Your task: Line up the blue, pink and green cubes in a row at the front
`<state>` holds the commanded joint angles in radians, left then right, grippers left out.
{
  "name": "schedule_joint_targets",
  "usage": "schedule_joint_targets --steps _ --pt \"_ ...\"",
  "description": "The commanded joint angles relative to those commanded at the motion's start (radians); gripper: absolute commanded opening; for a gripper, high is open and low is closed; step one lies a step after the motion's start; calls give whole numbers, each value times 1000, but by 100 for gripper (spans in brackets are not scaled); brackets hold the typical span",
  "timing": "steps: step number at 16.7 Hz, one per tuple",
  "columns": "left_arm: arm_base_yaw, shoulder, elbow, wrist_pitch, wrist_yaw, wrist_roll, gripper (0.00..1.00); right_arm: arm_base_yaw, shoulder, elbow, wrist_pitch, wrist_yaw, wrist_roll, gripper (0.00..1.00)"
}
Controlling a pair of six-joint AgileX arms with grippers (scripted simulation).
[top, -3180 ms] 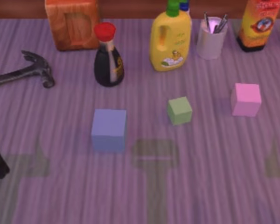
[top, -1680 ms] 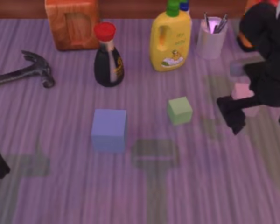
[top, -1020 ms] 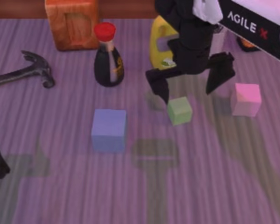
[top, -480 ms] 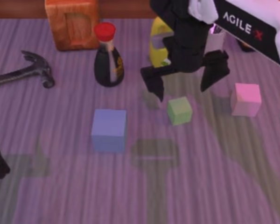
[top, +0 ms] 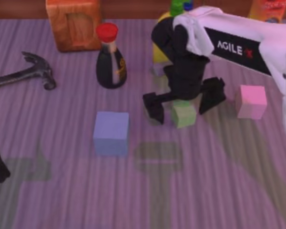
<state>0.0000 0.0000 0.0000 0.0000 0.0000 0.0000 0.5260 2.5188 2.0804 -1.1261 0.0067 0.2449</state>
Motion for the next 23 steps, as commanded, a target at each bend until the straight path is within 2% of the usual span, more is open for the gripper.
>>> schedule_joint_targets --steps 6,19,23 --pt "0 0 0 0 0 0 100 1 8 -32 34 0 1 100" --pt "0 0 0 0 0 0 100 1 8 -32 34 0 1 2" --pt "0 0 0 0 0 0 100 1 8 -32 34 0 1 0"
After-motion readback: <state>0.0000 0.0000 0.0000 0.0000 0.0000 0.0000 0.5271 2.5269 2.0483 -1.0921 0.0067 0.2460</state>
